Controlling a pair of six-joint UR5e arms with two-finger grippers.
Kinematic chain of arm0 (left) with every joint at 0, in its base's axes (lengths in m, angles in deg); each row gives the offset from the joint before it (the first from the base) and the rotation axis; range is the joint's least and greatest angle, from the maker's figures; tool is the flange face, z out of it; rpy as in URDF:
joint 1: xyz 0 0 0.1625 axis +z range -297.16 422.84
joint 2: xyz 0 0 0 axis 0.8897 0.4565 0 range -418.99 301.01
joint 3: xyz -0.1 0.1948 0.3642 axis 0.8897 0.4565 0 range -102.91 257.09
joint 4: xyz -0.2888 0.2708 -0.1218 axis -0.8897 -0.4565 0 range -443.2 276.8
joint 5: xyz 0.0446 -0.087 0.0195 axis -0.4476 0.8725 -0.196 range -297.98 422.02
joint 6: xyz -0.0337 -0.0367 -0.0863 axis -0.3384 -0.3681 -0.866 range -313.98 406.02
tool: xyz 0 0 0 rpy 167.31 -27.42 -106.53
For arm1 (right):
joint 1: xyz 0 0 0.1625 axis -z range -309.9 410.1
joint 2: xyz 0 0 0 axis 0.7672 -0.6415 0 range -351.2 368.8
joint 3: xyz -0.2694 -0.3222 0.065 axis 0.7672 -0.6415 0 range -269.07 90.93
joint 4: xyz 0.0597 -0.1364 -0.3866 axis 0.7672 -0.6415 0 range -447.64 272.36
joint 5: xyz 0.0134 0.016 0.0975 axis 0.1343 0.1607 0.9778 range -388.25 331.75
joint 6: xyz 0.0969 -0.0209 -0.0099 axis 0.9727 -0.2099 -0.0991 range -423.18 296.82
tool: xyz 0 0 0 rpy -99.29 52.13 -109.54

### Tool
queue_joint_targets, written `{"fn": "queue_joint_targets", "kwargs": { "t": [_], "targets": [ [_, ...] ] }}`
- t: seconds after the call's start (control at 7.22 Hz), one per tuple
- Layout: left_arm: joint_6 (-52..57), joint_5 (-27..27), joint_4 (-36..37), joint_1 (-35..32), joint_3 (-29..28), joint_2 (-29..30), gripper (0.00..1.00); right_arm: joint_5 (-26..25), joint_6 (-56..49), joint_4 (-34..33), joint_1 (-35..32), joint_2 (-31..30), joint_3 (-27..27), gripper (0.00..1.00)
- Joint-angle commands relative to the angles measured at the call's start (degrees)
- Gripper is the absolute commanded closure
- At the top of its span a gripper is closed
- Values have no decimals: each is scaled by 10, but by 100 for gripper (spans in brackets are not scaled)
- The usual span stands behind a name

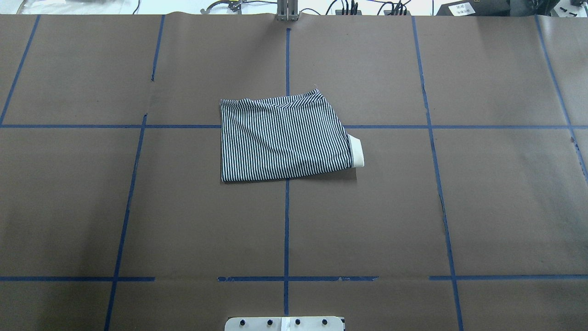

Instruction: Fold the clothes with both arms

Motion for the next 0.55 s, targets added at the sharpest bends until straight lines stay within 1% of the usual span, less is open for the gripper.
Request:
{"fn": "queue_joint_targets", "kwargs": {
  "t": [0.0,0.42],
  "targets": [
    [-1,0,-2,0,-2,1,0,6,0,-2,-20,-2,0,0],
    [-1,0,-4,3,0,2,0,5,-2,-1,-25,-2,1,0]
  ]
}}
